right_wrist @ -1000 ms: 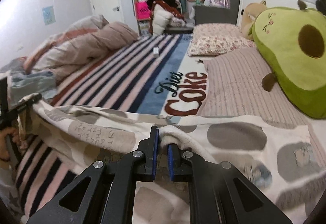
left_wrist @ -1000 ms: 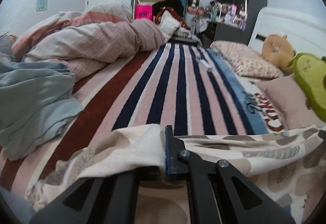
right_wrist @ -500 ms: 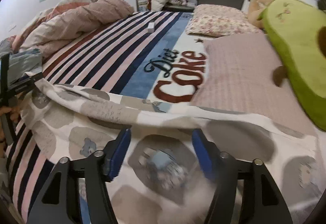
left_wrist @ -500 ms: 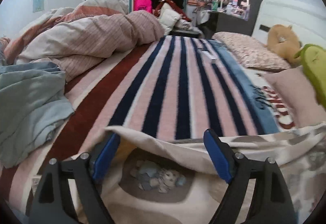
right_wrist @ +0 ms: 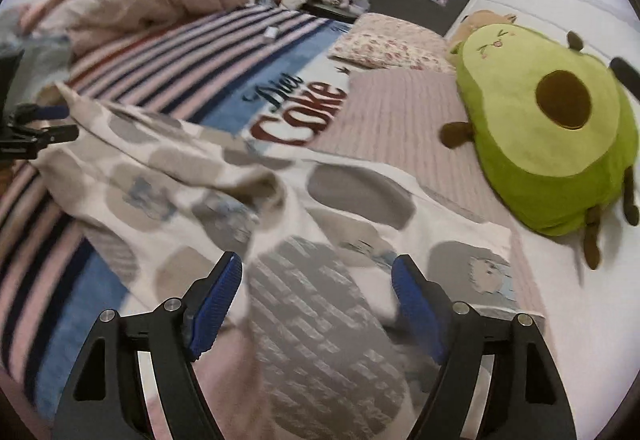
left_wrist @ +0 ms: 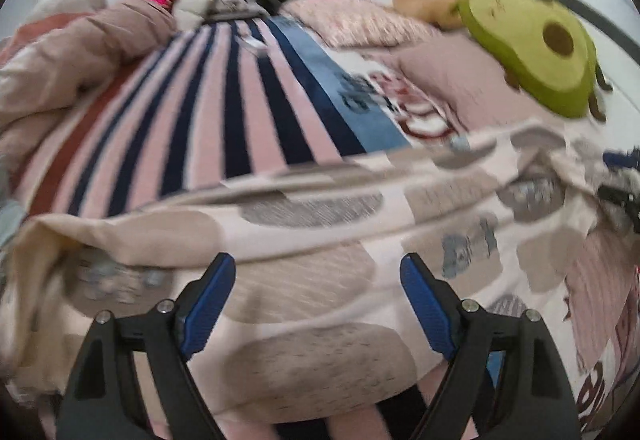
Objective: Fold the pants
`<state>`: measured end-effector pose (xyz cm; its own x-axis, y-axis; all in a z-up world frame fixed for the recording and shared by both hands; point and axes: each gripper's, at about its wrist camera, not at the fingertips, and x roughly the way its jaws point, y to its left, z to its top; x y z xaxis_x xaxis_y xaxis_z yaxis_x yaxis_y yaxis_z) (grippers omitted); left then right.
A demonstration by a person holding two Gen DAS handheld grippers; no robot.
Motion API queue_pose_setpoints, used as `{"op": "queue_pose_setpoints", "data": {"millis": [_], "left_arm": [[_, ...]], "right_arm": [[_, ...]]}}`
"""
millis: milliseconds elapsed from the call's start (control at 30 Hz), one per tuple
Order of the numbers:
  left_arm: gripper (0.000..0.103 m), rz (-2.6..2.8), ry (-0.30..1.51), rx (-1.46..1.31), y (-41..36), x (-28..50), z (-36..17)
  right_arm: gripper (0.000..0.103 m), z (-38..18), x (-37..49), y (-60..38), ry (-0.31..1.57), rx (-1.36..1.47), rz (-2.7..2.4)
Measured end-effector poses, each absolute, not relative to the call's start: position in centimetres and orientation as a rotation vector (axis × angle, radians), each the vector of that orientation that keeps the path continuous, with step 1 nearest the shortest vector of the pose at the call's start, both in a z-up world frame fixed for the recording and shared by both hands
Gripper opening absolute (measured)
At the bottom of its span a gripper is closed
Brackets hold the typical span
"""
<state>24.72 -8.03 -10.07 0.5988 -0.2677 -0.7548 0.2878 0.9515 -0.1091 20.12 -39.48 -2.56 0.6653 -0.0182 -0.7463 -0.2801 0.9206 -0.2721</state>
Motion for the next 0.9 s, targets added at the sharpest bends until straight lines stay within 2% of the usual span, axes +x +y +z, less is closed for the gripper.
{"op": "queue_pose_setpoints", "data": {"millis": [200,633,700,733,900], "left_arm": [[0.082,-0.316,0.949,0.045,-10.2,26.6,-12.9],[0.082,-0.237,0.927,0.015,-9.9,28.5,-14.3],[0.082,-0.229,0.922,0.002,-9.7,28.6,-14.2],[0.082,-0.227,0.918,-0.002,-9.6,28.6,-14.2],[0.081,-0.225,0.905,-0.005,-9.2,28.3,-14.2]], "right_arm": [[0.074,-3.8,18.6,-40.8,0.873,-0.353,0.207],[0.071,-1.9,13.1,-41.1,0.736,-0.260,0.273],[0.063,-1.3,12.4,-40.8,0.716,-0.249,0.312],[0.056,-1.3,12.2,-40.4,0.721,-0.253,0.332],[0.055,-3.5,12.6,-39.7,0.815,-0.321,0.282]]}}
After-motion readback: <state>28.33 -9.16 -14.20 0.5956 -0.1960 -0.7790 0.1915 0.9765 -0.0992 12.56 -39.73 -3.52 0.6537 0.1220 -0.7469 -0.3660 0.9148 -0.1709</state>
